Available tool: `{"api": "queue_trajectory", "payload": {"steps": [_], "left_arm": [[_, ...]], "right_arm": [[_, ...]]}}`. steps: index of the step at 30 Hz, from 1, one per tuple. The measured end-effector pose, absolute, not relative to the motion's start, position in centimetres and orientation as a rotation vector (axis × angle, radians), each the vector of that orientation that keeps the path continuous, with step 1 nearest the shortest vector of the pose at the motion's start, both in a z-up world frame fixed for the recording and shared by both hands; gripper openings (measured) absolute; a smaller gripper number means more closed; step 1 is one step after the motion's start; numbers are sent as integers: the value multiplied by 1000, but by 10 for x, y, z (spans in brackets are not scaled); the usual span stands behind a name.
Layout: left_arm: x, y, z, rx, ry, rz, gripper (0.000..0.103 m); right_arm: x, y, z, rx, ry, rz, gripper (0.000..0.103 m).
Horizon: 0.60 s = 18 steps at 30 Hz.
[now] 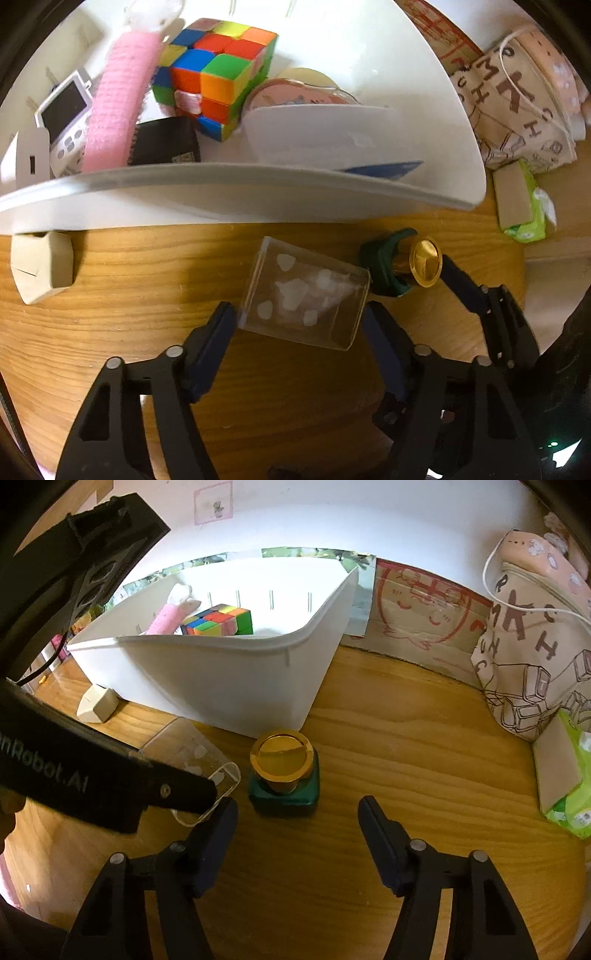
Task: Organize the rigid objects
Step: 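Move the left gripper to the clear heart-print box while the right gripper approaches the green jar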
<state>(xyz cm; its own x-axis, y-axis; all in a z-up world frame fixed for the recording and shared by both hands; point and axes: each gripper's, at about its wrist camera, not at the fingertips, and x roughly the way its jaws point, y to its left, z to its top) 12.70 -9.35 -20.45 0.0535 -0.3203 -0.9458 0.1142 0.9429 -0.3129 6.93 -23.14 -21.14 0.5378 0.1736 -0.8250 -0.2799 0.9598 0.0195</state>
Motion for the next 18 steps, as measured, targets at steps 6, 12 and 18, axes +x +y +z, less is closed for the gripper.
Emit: {"api": "queue_trajectory", "payload": {"steps": [6,12,18], "left_arm": [[128,-80,-204,-238,1499,-332,72],[124,-65,-192,-271,1470,-323,72],[116,-48,-178,-288,1433,-313,72]], "right_arm": [[73,-224,-211,-145,961,275,64],[76,-217,-208,-177,943,278,60],[83,-212,-209,-197,948,264,41]]}}
